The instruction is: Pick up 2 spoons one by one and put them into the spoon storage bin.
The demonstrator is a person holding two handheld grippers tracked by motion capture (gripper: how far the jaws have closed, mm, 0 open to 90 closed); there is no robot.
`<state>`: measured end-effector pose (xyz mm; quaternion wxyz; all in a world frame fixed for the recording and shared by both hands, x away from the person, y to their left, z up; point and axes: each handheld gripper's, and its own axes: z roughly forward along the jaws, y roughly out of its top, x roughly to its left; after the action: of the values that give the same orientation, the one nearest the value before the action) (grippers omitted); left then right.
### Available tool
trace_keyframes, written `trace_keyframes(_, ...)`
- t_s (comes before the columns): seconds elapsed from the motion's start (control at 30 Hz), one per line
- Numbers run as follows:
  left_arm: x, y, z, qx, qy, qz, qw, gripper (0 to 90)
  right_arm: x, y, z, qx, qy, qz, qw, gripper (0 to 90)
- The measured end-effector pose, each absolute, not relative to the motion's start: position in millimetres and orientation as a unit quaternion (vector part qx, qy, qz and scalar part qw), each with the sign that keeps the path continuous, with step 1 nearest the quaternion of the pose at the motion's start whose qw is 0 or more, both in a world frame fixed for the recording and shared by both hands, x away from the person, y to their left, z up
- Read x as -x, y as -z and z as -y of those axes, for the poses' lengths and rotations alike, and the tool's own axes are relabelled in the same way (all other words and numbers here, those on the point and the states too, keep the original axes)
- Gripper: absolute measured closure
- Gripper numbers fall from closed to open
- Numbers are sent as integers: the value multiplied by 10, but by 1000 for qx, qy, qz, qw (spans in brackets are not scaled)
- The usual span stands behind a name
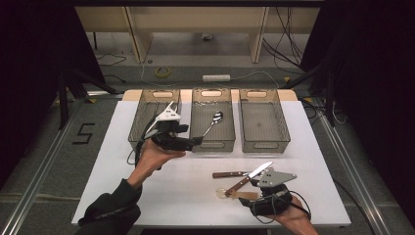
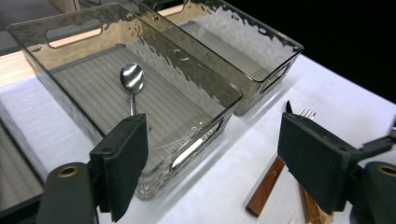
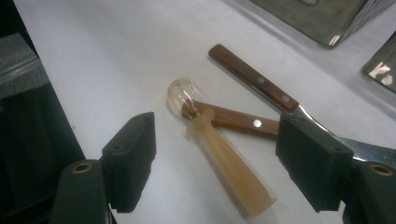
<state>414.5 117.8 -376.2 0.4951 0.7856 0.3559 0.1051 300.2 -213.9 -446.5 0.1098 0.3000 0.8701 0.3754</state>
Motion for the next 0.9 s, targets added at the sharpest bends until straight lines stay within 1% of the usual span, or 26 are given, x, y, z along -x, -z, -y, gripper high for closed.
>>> trace_keyframes(0.2,-3961,3912,-1379,-780,-112,-362,498,213,-3077,4472,2108,-290,-350,-884,107,316)
trace_keyframes(0.37,-3802,4028,-1459,-776,-118,-360,504,201,-3143,4479,2076,-283,-334,-893,100,341)
trace_keyframes(0.67,-3638,4108,-1602,-761,-124,-365,522,195,-3221,4499,2034,-274,-308,-907,89,359)
trace_keyframes(0.9,-3529,4169,-1670,-755,-123,-366,530,186,-3273,4504,2026,-264,-292,-915,85,422)
